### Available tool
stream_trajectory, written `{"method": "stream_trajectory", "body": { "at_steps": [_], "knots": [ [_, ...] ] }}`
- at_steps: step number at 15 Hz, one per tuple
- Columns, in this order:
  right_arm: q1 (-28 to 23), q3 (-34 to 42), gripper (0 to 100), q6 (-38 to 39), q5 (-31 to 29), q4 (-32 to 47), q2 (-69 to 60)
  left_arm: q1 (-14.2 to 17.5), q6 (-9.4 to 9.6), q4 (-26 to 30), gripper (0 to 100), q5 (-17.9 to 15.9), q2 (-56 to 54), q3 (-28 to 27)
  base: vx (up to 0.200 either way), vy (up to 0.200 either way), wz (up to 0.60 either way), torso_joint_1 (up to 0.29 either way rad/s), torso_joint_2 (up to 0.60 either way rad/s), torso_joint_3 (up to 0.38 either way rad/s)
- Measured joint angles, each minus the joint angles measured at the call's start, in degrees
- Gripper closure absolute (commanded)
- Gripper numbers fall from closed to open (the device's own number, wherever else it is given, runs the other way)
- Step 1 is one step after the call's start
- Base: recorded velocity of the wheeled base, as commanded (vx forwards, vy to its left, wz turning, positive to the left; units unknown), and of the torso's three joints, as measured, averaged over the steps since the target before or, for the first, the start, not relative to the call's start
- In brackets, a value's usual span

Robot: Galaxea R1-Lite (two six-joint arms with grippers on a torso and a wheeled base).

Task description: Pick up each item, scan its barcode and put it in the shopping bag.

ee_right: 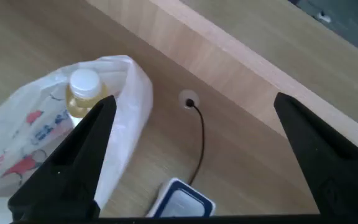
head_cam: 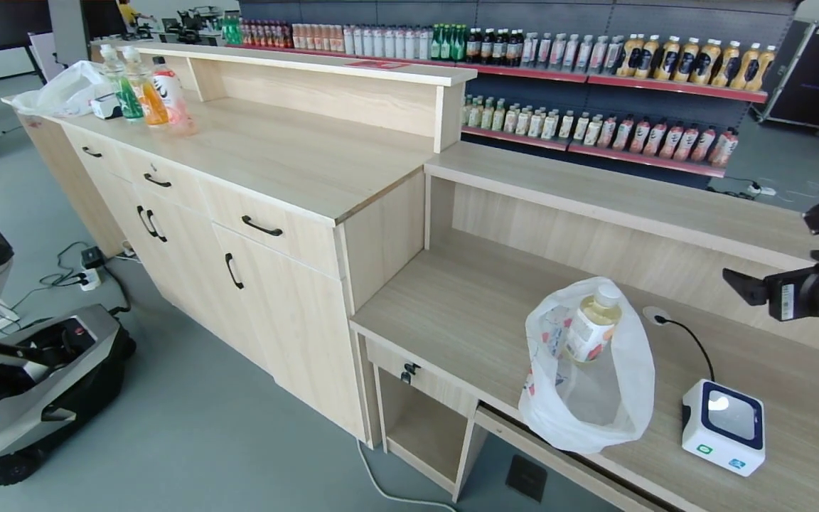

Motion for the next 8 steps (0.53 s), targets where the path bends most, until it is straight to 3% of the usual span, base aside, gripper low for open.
{"method": "stream_trajectory", "body": {
  "at_steps": [2, 6, 8],
  "knots": [
    [-4.91, 1.12, 0, -0.69, -3.69, 4.17, -7.50, 0.11, 0.00, -0.04, 0, -0.02, 0.00, 0.00, 0.000, 0.000, -0.60, 0.005, 0.00, 0.000],
    [-12.46, 2.06, 0, -0.52, -4.84, 9.07, -12.43, 0.07, 0.00, -0.04, 0, 0.00, 0.00, 0.00, 0.000, 0.000, -0.60, -0.001, 0.00, 0.004],
    [-13.62, 2.67, 0, 1.33, -3.77, 6.35, -9.90, 0.05, 0.00, -0.04, 0, 0.00, 0.00, 0.00, 0.000, 0.000, 0.00, 0.000, 0.00, 0.000]
  ]
}}
